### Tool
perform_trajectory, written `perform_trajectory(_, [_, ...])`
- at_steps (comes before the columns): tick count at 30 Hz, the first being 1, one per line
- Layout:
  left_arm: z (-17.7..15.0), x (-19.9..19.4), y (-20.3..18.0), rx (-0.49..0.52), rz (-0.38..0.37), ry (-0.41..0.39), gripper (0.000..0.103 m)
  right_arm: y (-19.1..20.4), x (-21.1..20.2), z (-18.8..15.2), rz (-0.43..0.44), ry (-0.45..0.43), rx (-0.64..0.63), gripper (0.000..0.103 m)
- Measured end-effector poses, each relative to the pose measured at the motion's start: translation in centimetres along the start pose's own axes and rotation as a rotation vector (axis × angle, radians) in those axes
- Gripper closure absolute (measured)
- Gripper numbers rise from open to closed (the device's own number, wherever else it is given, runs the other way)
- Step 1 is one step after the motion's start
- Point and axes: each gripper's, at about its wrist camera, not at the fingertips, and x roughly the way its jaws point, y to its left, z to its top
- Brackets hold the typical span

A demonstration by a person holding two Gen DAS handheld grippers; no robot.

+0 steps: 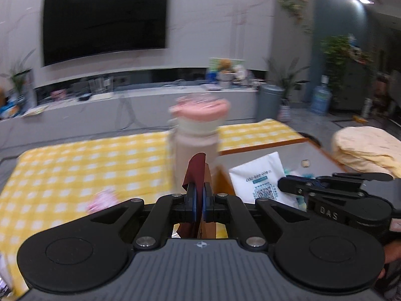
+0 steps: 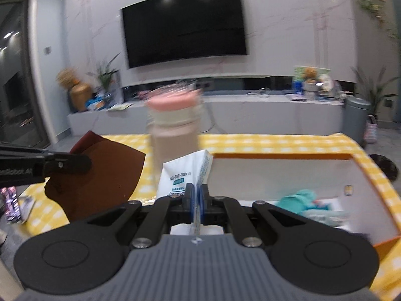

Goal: Organize soft objects
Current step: 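Carry the brown pouch and white box over the open orange box with both grippers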

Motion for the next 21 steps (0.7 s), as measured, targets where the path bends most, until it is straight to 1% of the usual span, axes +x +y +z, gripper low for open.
perform_trajectory(4, [1.9, 2.1, -3.3, 0.057, -0.082, 0.0, 0.099, -3.8, -1.3, 0.6, -0.085, -0.029, 0.03, 0.102])
perform_trajectory(6, [2.9, 3.6, -4.9, 0.087, -0.107, 0.0, 0.099, -5.6, -1.7, 0.9, -0.124, -0.04, 0.038, 0.102])
perform_trajectory(9, [4.0, 6.1, -6.9, 0.122, -0.121, 0.015, 0.099, -8.6, -2.0, 1.4, -0.179, -0.051, 0.039, 0.102])
perform_trajectory(13, [4.8, 9.5, -8.8, 0.158, -0.108, 0.055, 0.099, -11.9, -1.6, 1.9, -0.247, -0.047, 0.025, 0.102])
perform_trajectory(15, [4.8, 11.2, -9.4, 0.168, -0.098, 0.079, 0.099, -13.4, -0.9, 2.1, -0.258, -0.035, 0.037, 0.102])
perform_trajectory(17, [4.7, 12.6, -9.7, 0.179, -0.075, 0.105, 0.099, -14.4, 0.0, 2.3, -0.245, -0.023, 0.06, 0.102])
perform_trajectory(21, [4.0, 15.2, -10.6, 0.242, -0.018, 0.149, 0.099, -14.9, 2.8, 2.5, -0.172, 0.002, 0.117, 0.102])
